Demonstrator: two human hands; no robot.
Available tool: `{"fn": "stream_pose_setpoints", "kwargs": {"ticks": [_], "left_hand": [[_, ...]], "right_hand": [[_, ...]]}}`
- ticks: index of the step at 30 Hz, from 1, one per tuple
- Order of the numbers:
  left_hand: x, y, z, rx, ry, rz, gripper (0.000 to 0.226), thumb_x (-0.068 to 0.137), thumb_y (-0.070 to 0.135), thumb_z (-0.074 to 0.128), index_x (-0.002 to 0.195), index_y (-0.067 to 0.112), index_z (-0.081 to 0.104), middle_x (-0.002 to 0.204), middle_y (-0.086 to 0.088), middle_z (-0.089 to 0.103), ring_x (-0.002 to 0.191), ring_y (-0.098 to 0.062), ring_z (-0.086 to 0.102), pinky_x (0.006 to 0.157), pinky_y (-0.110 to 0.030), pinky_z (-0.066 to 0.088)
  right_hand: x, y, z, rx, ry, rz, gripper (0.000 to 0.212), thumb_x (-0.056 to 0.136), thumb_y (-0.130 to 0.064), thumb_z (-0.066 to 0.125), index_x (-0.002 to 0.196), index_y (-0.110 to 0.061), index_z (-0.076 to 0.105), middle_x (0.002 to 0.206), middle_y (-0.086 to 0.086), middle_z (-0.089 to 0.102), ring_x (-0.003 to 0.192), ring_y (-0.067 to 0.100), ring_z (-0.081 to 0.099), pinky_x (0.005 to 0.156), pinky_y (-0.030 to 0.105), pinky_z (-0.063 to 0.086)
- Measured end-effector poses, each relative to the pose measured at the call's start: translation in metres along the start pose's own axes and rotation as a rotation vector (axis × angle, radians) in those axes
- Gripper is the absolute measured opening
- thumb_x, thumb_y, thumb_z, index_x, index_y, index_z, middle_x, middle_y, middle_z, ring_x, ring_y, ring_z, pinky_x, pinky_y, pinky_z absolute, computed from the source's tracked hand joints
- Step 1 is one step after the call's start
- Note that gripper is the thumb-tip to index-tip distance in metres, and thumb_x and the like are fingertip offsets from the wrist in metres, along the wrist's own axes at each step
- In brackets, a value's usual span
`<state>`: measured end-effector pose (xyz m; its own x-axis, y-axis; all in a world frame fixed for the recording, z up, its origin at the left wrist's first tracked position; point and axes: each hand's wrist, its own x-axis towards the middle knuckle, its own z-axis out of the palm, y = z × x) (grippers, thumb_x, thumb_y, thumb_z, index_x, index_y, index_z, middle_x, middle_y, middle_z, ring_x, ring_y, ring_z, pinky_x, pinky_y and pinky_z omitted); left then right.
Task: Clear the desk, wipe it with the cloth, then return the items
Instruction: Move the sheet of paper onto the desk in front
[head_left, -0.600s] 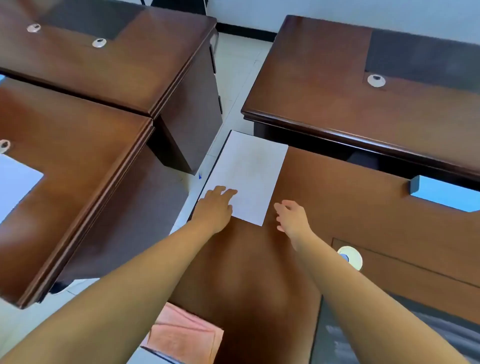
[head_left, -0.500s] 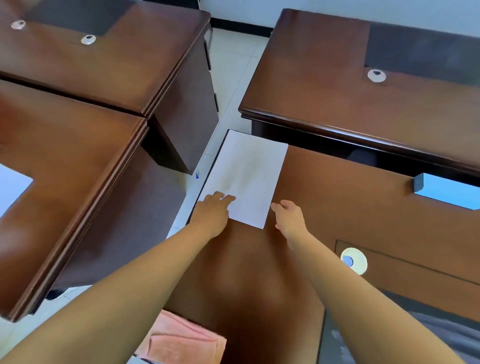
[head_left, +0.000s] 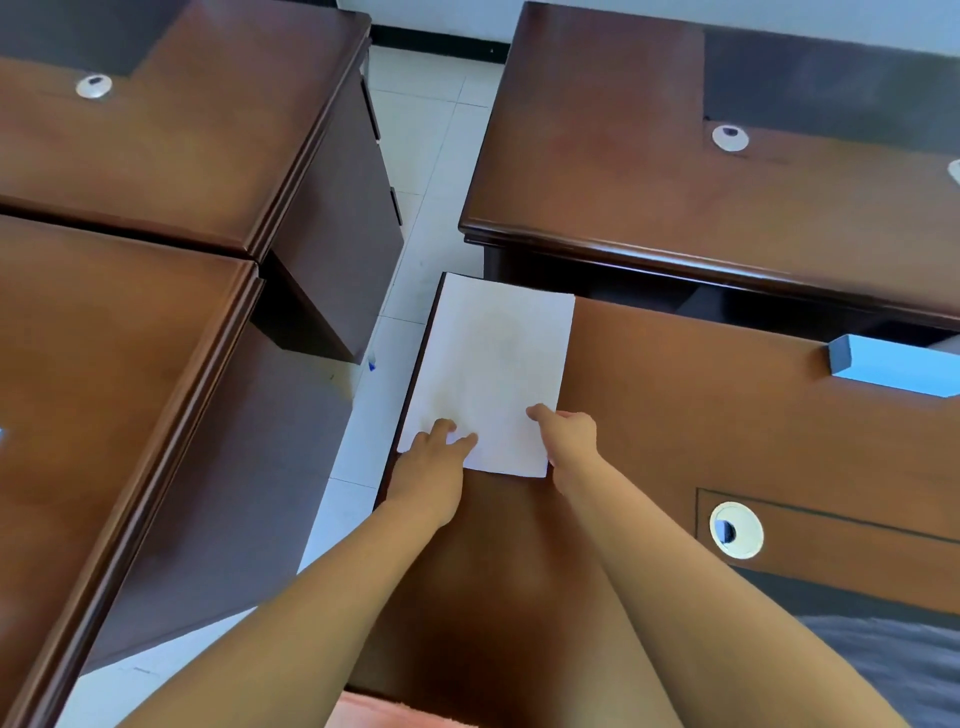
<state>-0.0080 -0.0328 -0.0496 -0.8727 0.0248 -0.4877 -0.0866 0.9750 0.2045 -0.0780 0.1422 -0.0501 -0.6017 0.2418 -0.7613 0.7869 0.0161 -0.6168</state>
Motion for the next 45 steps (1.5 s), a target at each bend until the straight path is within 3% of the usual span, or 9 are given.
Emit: {"fn": "stream_pose_setpoints", "kwargs": {"ticks": [5, 10, 14, 19, 23, 28, 34, 37, 45], "left_hand": [[0.001, -0.005, -0.002, 0.016, -0.016, 0.027, 0.078, 0.099, 0.006, 0.063, 0.162, 0.038, 0.030, 0.168, 0.000, 0.022, 0.148, -0.026, 0.036, 0.109, -0.039, 0.050], [0.004, -0.007, -0.005, 0.012, -0.046, 0.046, 0.082, 0.097, 0.005, 0.065, 0.163, 0.038, 0.030, 0.167, 0.000, 0.022, 0.146, -0.026, 0.036, 0.106, -0.037, 0.052], [0.006, -0.009, -0.005, 0.013, -0.059, 0.057, 0.082, 0.096, 0.006, 0.067, 0.163, 0.037, 0.030, 0.167, -0.001, 0.021, 0.147, -0.026, 0.036, 0.107, -0.038, 0.052], [0.008, -0.014, -0.003, -0.080, -0.002, 0.086, 0.073, 0.098, 0.003, 0.062, 0.159, 0.036, 0.039, 0.163, 0.003, 0.028, 0.143, -0.022, 0.039, 0.104, -0.034, 0.053], [0.013, -0.030, -0.005, -0.352, 0.180, 0.029, 0.048, 0.104, 0.016, 0.057, 0.150, 0.029, 0.052, 0.153, 0.003, 0.044, 0.136, -0.019, 0.050, 0.107, -0.028, 0.046], [0.039, -0.041, -0.018, -0.590, 0.329, -0.248, 0.051, 0.104, 0.038, 0.061, 0.150, 0.022, 0.046, 0.149, -0.003, 0.047, 0.130, -0.024, 0.055, 0.105, -0.040, 0.051], [0.098, -0.030, -0.069, -1.292, -0.058, -0.369, 0.033, 0.104, 0.030, 0.059, 0.136, 0.025, 0.052, 0.115, -0.004, 0.071, 0.077, -0.019, 0.076, 0.060, -0.028, 0.059], [0.132, -0.025, -0.096, -1.298, -0.078, -0.343, 0.025, 0.103, 0.017, 0.058, 0.128, 0.019, 0.059, 0.104, -0.009, 0.073, 0.059, -0.014, 0.067, 0.052, -0.025, 0.051], [0.236, -0.004, -0.150, -1.176, 0.065, -0.256, 0.031, 0.101, 0.000, 0.047, 0.127, 0.012, 0.061, 0.079, -0.007, 0.060, 0.056, -0.012, 0.052, 0.051, -0.022, 0.044]], "right_hand": [[-0.008, -0.008, 0.021, -0.311, 0.094, -0.049, 0.043, 0.088, -0.035, 0.074, 0.119, -0.008, 0.062, 0.123, 0.009, 0.059, 0.110, 0.035, 0.064, 0.097, 0.047, 0.057], [-0.013, -0.007, 0.029, -0.118, 0.199, -0.154, 0.047, 0.092, -0.024, 0.072, 0.126, -0.014, 0.040, 0.115, 0.005, 0.063, 0.083, 0.018, 0.063, 0.064, 0.031, 0.048], [-0.013, 0.003, 0.025, -0.187, 0.148, -0.109, 0.034, 0.099, -0.016, 0.059, 0.130, -0.004, 0.052, 0.113, 0.007, 0.064, 0.097, 0.031, 0.064, 0.076, 0.036, 0.052], [-0.021, 0.022, 0.022, -0.285, 0.035, -0.182, 0.016, 0.107, -0.015, 0.042, 0.121, -0.009, 0.047, 0.100, 0.001, 0.060, 0.077, 0.022, 0.064, 0.074, 0.051, 0.065], [-0.022, 0.028, 0.014, -0.251, -0.053, -0.278, 0.015, 0.109, -0.017, 0.037, 0.123, -0.013, 0.042, 0.091, 0.017, 0.071, 0.054, 0.027, 0.067, 0.045, 0.030, 0.049], [-0.014, 0.014, -0.004, -0.134, -0.190, -0.360, 0.016, 0.113, -0.023, 0.037, 0.128, -0.024, 0.045, 0.110, 0.008, 0.070, 0.055, 0.025, 0.063, 0.046, 0.032, 0.042], [0.020, -0.050, -0.018, -0.039, -0.248, -0.451, 0.014, 0.114, -0.023, 0.041, 0.126, -0.025, 0.049, 0.100, 0.003, 0.073, 0.055, 0.025, 0.059, 0.044, 0.030, 0.041], [0.045, -0.090, -0.022, -0.015, -0.269, -0.457, 0.014, 0.114, -0.022, 0.043, 0.127, -0.023, 0.050, 0.105, 0.008, 0.073, 0.056, 0.024, 0.057, 0.044, 0.028, 0.041], [0.130, -0.178, -0.013, -0.007, -0.226, -0.433, 0.024, 0.114, -0.021, 0.043, 0.136, -0.018, 0.053, 0.114, 0.009, 0.069, 0.069, 0.020, 0.053, 0.048, 0.023, 0.048]]}}
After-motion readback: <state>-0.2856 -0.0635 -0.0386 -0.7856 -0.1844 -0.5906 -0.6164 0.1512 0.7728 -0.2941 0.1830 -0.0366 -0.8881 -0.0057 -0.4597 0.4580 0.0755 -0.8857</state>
